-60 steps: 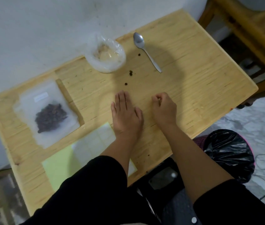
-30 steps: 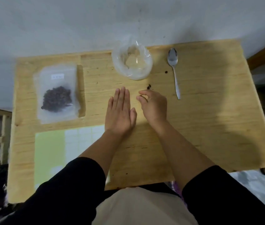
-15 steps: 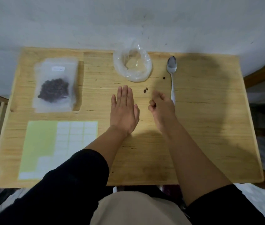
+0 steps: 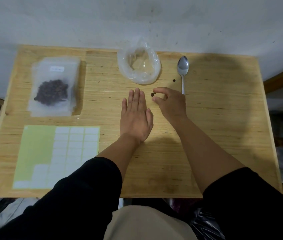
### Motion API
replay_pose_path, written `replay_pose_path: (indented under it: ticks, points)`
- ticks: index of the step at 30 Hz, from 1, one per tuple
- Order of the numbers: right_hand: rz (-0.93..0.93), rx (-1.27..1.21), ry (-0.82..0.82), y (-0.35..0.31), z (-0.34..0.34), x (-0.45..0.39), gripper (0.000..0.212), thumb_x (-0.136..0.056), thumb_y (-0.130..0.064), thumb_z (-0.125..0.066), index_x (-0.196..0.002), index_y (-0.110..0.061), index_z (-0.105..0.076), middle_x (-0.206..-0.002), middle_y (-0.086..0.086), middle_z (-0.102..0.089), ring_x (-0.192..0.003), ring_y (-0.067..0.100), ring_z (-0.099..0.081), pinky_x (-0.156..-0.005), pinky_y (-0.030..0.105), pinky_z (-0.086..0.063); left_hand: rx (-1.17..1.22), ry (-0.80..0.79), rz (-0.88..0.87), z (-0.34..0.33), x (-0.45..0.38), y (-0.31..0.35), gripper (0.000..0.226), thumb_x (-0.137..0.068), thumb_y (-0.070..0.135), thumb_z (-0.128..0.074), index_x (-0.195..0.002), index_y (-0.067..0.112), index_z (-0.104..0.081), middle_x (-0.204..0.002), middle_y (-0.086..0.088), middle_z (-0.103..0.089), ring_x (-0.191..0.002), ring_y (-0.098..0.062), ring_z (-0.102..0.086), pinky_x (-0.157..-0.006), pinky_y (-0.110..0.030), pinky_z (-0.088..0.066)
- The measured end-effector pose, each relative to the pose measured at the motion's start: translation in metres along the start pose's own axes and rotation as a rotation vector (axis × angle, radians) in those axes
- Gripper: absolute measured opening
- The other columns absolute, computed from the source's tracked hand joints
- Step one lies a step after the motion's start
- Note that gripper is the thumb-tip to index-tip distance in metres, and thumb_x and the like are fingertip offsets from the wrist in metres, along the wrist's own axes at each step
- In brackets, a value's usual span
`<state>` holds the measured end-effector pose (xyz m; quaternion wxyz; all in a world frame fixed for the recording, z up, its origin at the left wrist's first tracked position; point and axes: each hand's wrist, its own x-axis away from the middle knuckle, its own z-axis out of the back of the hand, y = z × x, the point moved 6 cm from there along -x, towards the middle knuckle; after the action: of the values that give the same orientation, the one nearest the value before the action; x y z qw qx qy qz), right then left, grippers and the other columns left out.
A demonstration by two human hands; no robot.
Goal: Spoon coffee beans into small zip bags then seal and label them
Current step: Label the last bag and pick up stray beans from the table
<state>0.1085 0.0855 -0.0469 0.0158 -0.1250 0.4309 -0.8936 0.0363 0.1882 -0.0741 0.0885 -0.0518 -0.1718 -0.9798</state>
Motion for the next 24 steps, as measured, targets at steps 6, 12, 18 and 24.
replay_pose_path:
  ticks: [6,12,18,24]
  points:
    - [0.088,0.097,-0.021,-0.002,-0.007,-0.001,0.020,-0.086,-0.016,-0.062,-0.104,-0.015,-0.071,-0.095,-0.002,-0.071,-0.065,-0.004,-0.045,-0.079,0.014,-0.038,0.005,0.006,-0.005,0.000,0.000,0.000,0.060,-0.098,0.031,-0.021,-0.150,0.007,-0.004,-0.159,-0.009,0.001,-0.146,-0.021,0.008,-0.117,-0.037,0.008]
    - [0.086,0.228,-0.057,-0.002,-0.007,0.003,0.014,-0.088,-0.020,-0.058,-0.097,-0.012,-0.064,-0.077,-0.011,-0.050,-0.074,0.005,-0.047,-0.069,0.020,-0.037,-0.004,0.002,-0.004,-0.001,0.000,0.000,0.060,-0.098,0.032,-0.020,-0.150,0.007,-0.004,-0.159,-0.009,0.002,-0.146,-0.020,0.009,-0.118,-0.037,0.007]
    - [-0.318,-0.697,-0.032,0.016,-0.003,0.014,0.016,-0.089,-0.012,-0.049,-0.073,-0.013,-0.052,-0.059,-0.005,-0.045,-0.053,0.007,-0.039,-0.051,0.021,-0.036,0.004,0.007,-0.001,-0.001,-0.001,-0.001,0.060,-0.098,0.031,-0.021,-0.150,0.007,-0.004,-0.159,-0.009,0.001,-0.146,-0.020,0.008,-0.118,-0.036,0.008]
    - [-0.392,-0.772,-0.006,0.020,-0.001,0.010,0.014,-0.089,-0.011,-0.046,-0.086,-0.012,-0.060,-0.061,-0.002,-0.053,-0.049,0.007,-0.042,-0.044,0.020,-0.034,-0.001,0.007,-0.002,-0.002,-0.001,-0.001,0.059,-0.098,0.031,-0.020,-0.150,0.007,-0.004,-0.159,-0.008,0.002,-0.146,-0.019,0.009,-0.117,-0.036,0.010]
